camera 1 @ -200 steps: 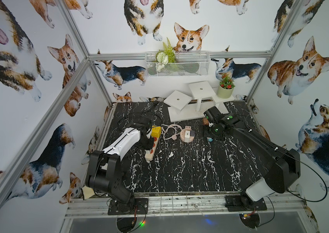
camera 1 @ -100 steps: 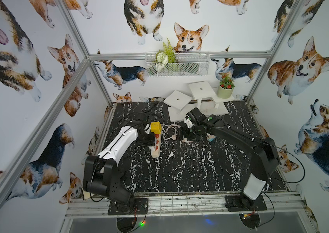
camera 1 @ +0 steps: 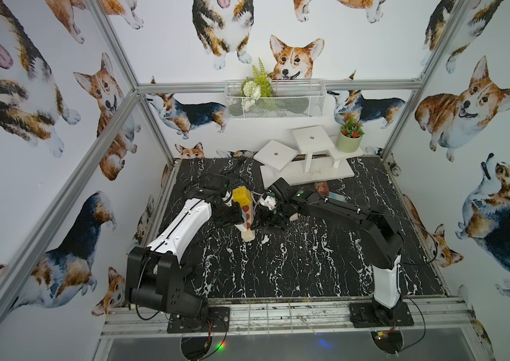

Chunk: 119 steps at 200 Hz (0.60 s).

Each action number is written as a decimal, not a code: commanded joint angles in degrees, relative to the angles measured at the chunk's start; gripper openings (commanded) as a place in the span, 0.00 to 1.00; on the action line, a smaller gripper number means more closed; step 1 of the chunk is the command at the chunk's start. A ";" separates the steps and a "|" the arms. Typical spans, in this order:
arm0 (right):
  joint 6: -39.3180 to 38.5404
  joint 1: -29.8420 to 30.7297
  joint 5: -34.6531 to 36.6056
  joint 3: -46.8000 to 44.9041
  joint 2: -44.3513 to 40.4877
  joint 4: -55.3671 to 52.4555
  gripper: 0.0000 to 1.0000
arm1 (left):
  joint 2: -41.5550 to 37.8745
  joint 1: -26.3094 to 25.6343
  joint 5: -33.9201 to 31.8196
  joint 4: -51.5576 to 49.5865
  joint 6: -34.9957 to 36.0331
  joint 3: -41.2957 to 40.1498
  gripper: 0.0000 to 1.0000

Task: Pull the plug off the socket
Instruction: Remove the plug from the socket.

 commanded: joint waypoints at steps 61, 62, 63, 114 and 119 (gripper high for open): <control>3.21 0.66 -6.07 -1.93 2.87 8.79 0.64 | -1.41 0.01 5.02 8.66 -3.59 -1.29 0.00; 3.28 0.66 -6.13 -2.01 2.91 8.98 0.64 | -1.45 0.04 5.03 8.71 -3.62 -1.34 0.00; 3.35 0.66 -6.12 -2.05 2.88 9.20 0.64 | -1.47 0.05 5.09 8.73 -3.63 -1.36 0.00; 3.79 0.67 -6.72 -1.81 4.45 10.76 0.52 | -2.55 0.00 6.34 10.43 -4.15 -3.53 0.00; 3.87 0.67 -6.68 -1.91 4.55 11.13 0.50 | -2.63 -0.01 6.60 10.59 -4.24 -3.70 0.00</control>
